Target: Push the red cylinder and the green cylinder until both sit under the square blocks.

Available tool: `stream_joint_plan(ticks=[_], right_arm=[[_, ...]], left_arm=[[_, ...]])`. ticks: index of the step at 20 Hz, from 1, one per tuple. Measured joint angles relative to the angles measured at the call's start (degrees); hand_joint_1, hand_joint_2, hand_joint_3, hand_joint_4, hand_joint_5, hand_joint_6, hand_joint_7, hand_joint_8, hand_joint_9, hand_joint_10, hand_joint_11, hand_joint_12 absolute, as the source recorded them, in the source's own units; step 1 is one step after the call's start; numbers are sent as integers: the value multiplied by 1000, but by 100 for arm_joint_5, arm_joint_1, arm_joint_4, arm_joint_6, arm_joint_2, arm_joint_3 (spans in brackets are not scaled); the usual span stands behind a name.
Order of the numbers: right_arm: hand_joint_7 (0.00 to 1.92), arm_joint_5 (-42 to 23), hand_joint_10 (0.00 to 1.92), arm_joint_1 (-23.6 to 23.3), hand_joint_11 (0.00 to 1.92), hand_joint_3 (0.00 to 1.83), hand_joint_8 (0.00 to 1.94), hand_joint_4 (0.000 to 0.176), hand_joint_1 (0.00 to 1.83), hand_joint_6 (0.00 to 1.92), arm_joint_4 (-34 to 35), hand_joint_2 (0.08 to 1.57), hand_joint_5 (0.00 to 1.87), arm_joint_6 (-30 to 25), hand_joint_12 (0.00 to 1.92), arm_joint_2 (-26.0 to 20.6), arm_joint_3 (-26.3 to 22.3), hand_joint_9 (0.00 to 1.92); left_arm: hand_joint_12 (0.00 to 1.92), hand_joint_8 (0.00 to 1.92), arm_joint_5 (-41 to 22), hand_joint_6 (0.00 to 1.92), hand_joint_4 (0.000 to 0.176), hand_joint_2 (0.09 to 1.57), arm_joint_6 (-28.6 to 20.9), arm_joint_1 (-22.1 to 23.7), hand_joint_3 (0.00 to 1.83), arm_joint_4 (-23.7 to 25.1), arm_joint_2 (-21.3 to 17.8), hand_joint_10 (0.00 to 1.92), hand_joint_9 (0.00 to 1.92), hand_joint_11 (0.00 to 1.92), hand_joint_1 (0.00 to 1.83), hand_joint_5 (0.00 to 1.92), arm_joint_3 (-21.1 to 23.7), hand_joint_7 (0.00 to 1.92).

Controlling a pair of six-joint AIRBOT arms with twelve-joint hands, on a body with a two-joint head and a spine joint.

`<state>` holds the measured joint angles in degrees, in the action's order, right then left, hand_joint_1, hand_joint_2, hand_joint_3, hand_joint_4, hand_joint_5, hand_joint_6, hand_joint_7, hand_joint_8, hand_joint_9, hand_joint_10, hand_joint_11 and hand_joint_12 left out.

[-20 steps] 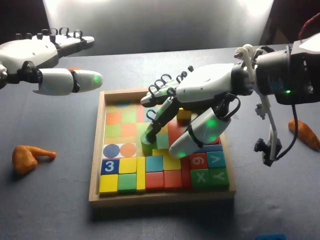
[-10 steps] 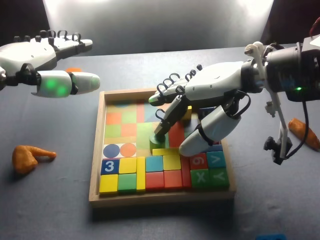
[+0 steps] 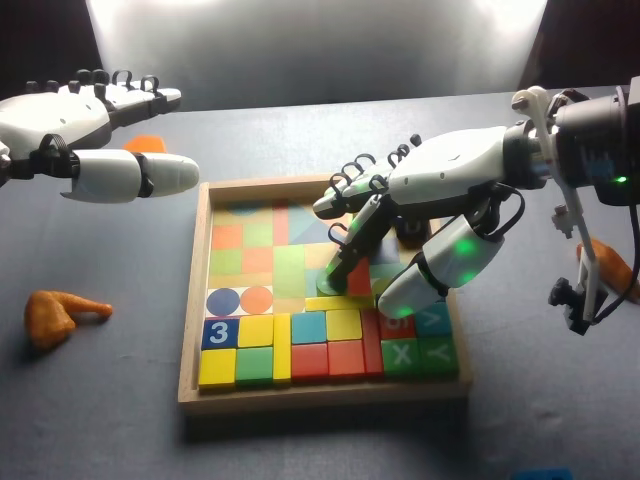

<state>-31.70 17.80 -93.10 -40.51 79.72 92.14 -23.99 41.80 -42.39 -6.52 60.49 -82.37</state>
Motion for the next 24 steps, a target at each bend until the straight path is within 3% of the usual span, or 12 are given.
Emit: stream_joint_plan(ticks=[1,2,3,6,7,10,12,15,18,22,23,24], right_arm=[[60,-7,0,0,39,0,7,147,386,7,-13,1057,715,-13,33,-11,-4,0],[69,-13,0,0,38,0,10,147,388,9,-22,1055,722,-26,35,-24,-15,0],[71,-15,0,2,29,0,9,147,393,9,-42,1054,726,-52,34,-42,-26,0],[64,-33,0,13,27,0,3,140,386,4,-76,1055,719,-103,39,-131,-76,0],[63,-31,0,13,28,1,3,148,382,1,-81,1056,714,-116,42,-149,-94,0],[62,-42,0,13,35,0,1,141,373,2,-168,1056,718,-168,56,-251,-175,0],[62,-42,0,13,0,1,0,157,361,0,-199,1060,714,-188,167,-302,-201,0],[42,-42,0,31,0,1,1,162,356,0,-212,1063,708,-216,131,-343,-203,0],[53,-35,0,31,0,0,5,149,369,4,-234,1060,721,-212,131,-352,-203,0],[50,-17,0,28,0,0,0,141,376,0,-404,1059,722,-155,129,-317,-221,0],[55,-17,0,-13,0,0,0,132,398,1,-435,1054,732,-146,169,-282,-221,0],[56,-24,0,-52,0,0,1,133,401,4,-457,1049,739,-122,173,-243,-221,0]], left_arm=[[145,1,0,2,86,1113,0,0,2,0,0,0,0,0,0,54,0,3],[118,0,-2,0,106,1121,0,0,2,-2,0,0,0,0,0,49,0,0],[111,0,-2,0,100,1129,-2,0,5,-13,-2,0,0,0,0,49,0,0],[138,0,-2,0,116,1127,-2,-4,0,-20,-2,0,0,0,0,49,0,0],[137,0,-2,0,117,1132,0,-4,2,-20,-2,0,0,0,0,50,0,0],[112,0,-2,0,94,1133,0,-7,0,-42,-2,0,0,0,0,52,0,0],[116,0,-4,0,110,1136,-2,-17,0,-61,-2,0,0,0,0,51,0,0],[114,0,0,0,111,1138,-2,-57,1,-76,-2,0,0,0,0,48,0,0],[66,0,-7,1,100,1143,0,-63,4,-103,-7,0,0,0,0,45,0,0],[44,0,-7,1,108,1142,0,-66,3,-114,-7,0,0,0,0,46,0,0],[54,0,-11,1,93,1133,0,-63,0,-105,-7,0,0,13,0,46,0,0],[57,0,-7,1,90,1132,0,-66,0,-107,-7,0,0,16,0,48,0,0]])
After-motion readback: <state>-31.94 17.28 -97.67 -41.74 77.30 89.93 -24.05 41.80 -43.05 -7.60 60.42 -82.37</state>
